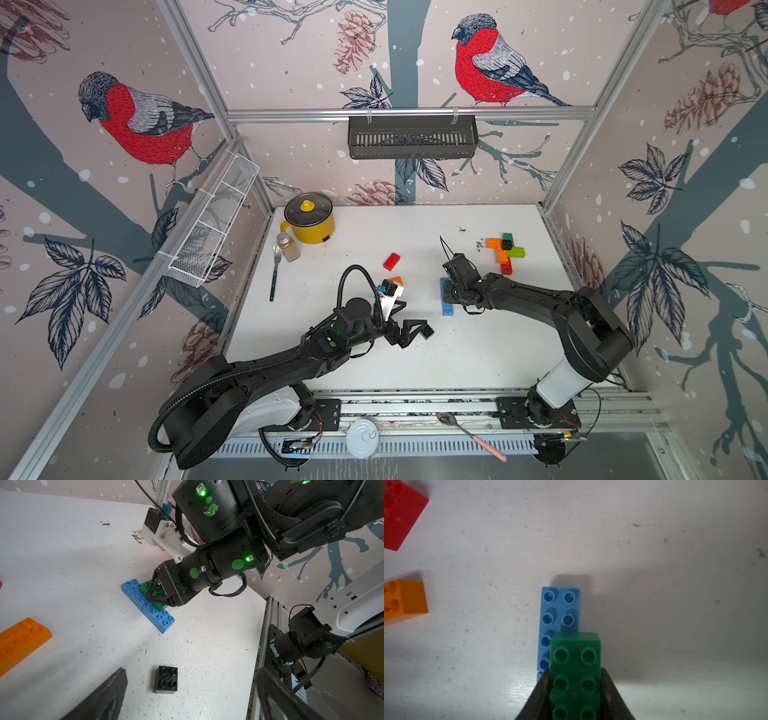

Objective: Assemble a small pinwheel with lego
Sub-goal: Assemble the lego brick with the lego brick.

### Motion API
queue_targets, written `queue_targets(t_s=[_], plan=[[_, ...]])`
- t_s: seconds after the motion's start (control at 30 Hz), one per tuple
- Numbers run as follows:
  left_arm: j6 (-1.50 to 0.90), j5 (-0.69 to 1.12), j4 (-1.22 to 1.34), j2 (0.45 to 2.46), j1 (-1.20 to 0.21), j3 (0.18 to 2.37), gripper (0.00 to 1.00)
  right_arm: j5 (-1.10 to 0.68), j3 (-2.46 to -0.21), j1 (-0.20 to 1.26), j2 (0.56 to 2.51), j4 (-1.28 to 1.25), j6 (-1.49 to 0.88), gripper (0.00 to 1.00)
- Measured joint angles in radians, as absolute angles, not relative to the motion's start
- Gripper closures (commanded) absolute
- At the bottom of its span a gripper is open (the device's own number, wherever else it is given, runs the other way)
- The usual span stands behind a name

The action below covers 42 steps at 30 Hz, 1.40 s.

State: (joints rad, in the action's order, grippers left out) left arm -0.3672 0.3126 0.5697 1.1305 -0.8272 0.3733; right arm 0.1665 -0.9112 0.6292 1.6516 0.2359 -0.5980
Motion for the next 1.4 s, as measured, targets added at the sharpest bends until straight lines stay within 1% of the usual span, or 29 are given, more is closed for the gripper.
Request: queue_targets(t_s=[0.57, 0.87, 1.07, 1.2, 1.4], plan=[[-0.367, 0.308, 0.569, 1.1, -0.827, 0.373, 0.03, 0.189, -0.902, 0.636, 1.695, 0.201, -0.572, 0.89], [-0.367, 0.287, 0.569, 1.093, -0.827, 0.373, 0.03, 0.233, -0.903, 0.656, 1.724, 0.151, -0.574, 0.89], [-0.367, 0.286, 0.561, 1.085, -0.828, 0.373, 0.03, 0.243, -0.952, 0.663, 1.723, 0.212, -0.577, 0.88], [-0.366, 0.277, 0.545, 1.082, -0.828, 0.373, 0.03, 0.221, -0.985, 0.666, 1.707, 0.318, -0.572, 0.87], [-0.366, 0.259, 0.538, 1.079, -0.828, 0.374, 0.03, 0.205, -0.974, 0.636, 1.66, 0.406, -0.538, 0.86]])
